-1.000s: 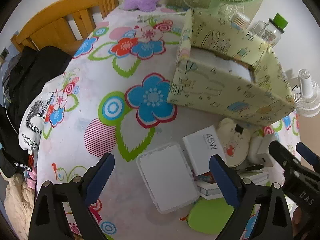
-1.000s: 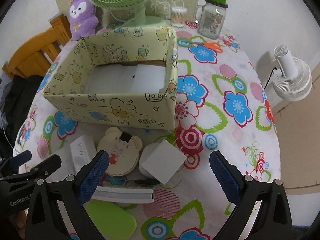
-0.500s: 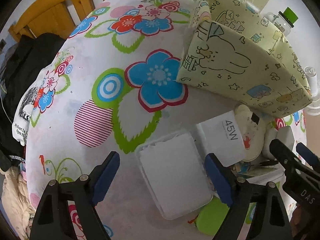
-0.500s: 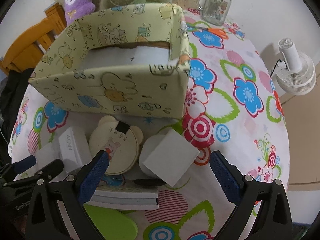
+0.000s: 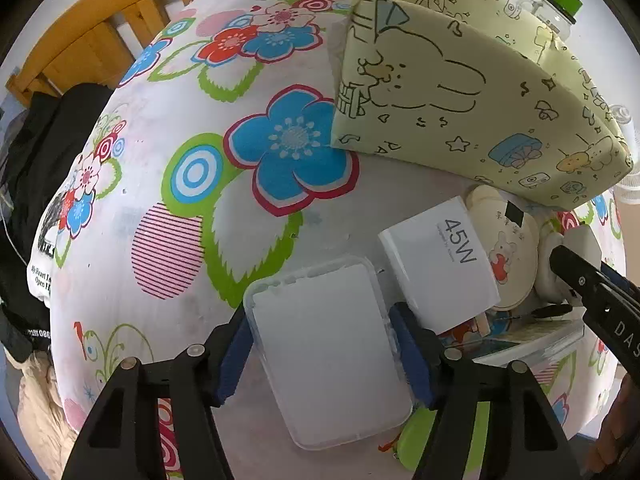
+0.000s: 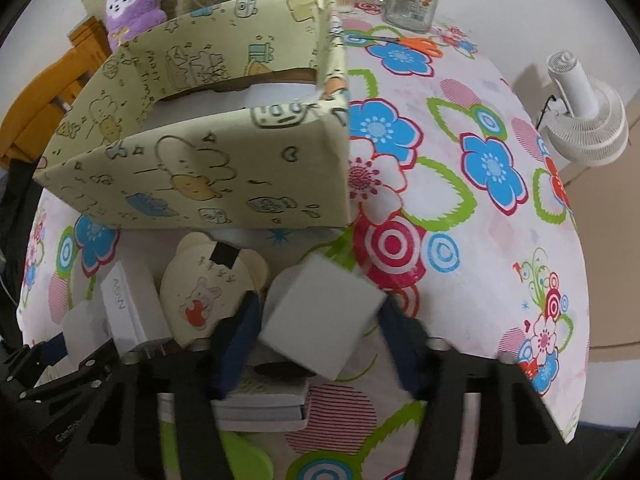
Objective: Organize rigid objects
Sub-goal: 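Lift the clear case with the left gripper and carry it over the box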
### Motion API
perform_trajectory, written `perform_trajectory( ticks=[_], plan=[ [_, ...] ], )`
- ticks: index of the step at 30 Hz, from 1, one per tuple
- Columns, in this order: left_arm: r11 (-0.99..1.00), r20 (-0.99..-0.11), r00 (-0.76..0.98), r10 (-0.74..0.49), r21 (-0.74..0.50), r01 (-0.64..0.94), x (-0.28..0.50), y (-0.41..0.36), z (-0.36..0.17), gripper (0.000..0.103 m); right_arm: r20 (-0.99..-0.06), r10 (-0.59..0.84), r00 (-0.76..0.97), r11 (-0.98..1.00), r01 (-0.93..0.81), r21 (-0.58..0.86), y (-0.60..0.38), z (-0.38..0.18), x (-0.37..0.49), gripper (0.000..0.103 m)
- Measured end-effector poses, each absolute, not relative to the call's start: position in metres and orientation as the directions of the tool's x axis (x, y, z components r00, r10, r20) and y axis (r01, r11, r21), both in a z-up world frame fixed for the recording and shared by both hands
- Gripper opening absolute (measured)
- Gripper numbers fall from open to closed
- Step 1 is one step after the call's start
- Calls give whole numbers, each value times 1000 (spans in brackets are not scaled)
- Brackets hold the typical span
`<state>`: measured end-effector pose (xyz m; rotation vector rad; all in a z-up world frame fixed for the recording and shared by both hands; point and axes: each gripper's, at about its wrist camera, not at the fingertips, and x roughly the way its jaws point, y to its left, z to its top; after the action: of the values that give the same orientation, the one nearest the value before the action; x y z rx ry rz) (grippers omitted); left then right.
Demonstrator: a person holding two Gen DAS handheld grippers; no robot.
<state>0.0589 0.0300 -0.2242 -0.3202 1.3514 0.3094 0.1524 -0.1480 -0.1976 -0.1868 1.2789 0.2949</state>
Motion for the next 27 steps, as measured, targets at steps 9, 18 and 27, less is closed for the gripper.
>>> perform_trajectory(
  ticks=[9, 18, 27],
  plan=[
    [924, -973, 226, 50, -41, -379, 68, 38, -207, 67, -957, 119, 266, 941, -338, 23, -141, -193, 149, 57],
    [932, -963, 266, 37, -63, -357, 66, 29, -176, 67, -947, 157, 280, 927, -373, 44, -126, -171, 143, 57],
    [944, -954, 296, 48, -53, -325, 72, 21, -152, 67, -935, 190, 298, 918, -392, 62, -121, -148, 139, 57]
  ],
)
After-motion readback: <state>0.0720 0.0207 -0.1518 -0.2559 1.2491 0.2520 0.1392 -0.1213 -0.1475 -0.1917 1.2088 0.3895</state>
